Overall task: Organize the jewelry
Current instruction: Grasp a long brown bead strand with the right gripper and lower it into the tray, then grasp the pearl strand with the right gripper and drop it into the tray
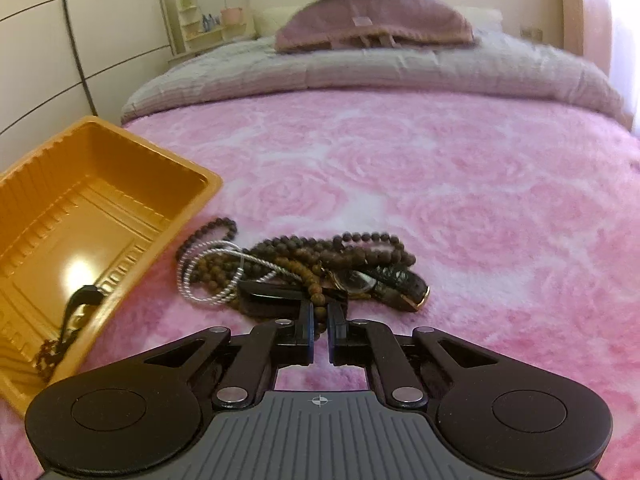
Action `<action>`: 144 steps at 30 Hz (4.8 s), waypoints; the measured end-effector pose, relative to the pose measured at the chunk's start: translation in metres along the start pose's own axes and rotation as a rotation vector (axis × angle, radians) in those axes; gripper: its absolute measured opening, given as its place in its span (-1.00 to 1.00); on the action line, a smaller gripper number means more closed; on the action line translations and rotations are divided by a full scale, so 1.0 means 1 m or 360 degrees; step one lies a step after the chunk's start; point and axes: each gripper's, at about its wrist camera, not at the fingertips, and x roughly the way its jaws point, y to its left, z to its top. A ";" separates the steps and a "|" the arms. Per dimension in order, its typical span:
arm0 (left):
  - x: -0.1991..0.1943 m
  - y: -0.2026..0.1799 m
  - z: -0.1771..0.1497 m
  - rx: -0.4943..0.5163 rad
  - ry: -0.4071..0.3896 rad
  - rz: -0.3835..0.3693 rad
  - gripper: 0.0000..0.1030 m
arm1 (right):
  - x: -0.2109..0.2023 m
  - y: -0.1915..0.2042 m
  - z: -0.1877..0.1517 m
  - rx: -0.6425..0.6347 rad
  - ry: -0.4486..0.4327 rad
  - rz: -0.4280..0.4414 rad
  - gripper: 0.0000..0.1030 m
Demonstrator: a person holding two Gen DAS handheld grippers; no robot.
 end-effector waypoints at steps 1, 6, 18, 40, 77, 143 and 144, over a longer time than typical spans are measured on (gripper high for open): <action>0.000 0.000 0.000 0.0000 0.0000 0.0000 -0.95 | -0.007 0.003 0.001 -0.0026 -0.0025 -0.0008 -0.88; 0.000 0.000 0.000 0.0000 -0.0001 -0.0001 -0.95 | -0.051 0.017 0.014 -0.0143 -0.0175 -0.0022 -0.88; -0.001 0.000 0.000 0.0002 -0.0011 -0.0007 -0.95 | -0.130 0.035 0.065 -0.0414 -0.0432 -0.0059 -0.88; 0.001 0.001 0.001 0.0004 -0.0021 -0.0012 -0.95 | -0.200 0.046 0.104 -0.0594 -0.0741 -0.0094 -0.88; 0.002 0.007 -0.001 -0.0011 -0.0034 -0.0041 -0.95 | -0.053 0.165 0.103 -0.0993 -0.0260 0.0649 -0.88; 0.003 0.007 0.001 0.0014 -0.0020 -0.0021 -0.95 | 0.013 0.010 -0.007 -0.0896 0.0217 0.0005 -0.96; 0.003 0.007 0.002 0.0015 -0.0020 -0.0021 -0.95 | 0.008 0.012 -0.005 -0.0912 0.0192 -0.0003 -0.96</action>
